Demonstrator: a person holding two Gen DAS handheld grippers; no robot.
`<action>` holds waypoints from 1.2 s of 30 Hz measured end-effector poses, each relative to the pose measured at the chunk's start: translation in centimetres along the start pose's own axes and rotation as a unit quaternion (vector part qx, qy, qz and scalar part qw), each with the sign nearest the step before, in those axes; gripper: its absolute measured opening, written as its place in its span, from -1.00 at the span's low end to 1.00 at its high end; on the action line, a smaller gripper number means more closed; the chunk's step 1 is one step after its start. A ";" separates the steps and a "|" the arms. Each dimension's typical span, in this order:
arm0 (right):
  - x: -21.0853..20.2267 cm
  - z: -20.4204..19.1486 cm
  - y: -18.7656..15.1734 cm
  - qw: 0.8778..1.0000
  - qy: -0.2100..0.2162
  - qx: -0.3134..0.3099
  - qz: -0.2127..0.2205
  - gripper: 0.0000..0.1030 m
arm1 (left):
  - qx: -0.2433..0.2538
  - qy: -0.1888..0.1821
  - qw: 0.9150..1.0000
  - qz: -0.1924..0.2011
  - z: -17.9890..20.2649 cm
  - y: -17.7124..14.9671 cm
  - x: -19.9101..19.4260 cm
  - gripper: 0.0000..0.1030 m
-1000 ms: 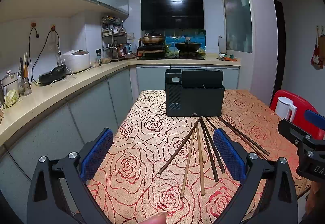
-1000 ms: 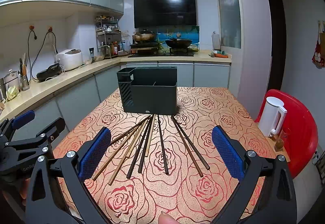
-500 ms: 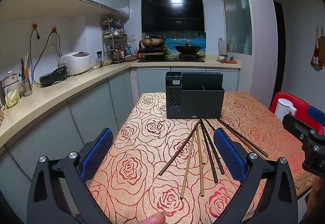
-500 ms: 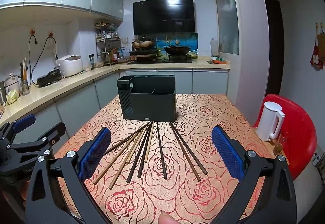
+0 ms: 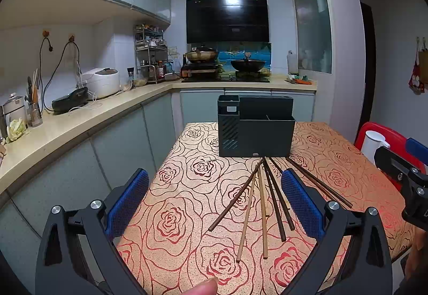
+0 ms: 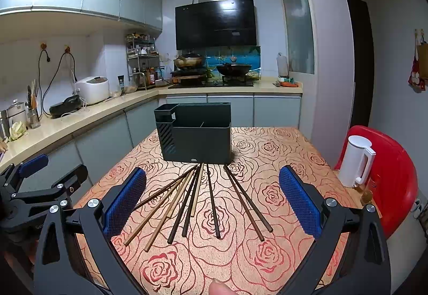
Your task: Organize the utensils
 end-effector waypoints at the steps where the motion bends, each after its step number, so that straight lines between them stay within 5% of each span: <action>1: -0.1 -0.1 0.0 1.000 0.001 -0.001 0.001 0.87 | 0.000 0.000 1.000 0.000 0.0 0.0 0.0 0.86; 36: 0.5 0.0 -0.3 1.000 -0.005 -0.005 -0.007 0.87 | 0.000 -0.001 1.000 -0.002 0.3 -0.2 0.0 0.86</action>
Point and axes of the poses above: each gripper's, at about its wrist camera, not at the fingertips, and x roughly the way its jaws point, z to its right, y to its top, the point moved 4 cm from there along x, roughly the way its jaws point, and after that the axes turned 1 degree about x, right-handed, at the moved point
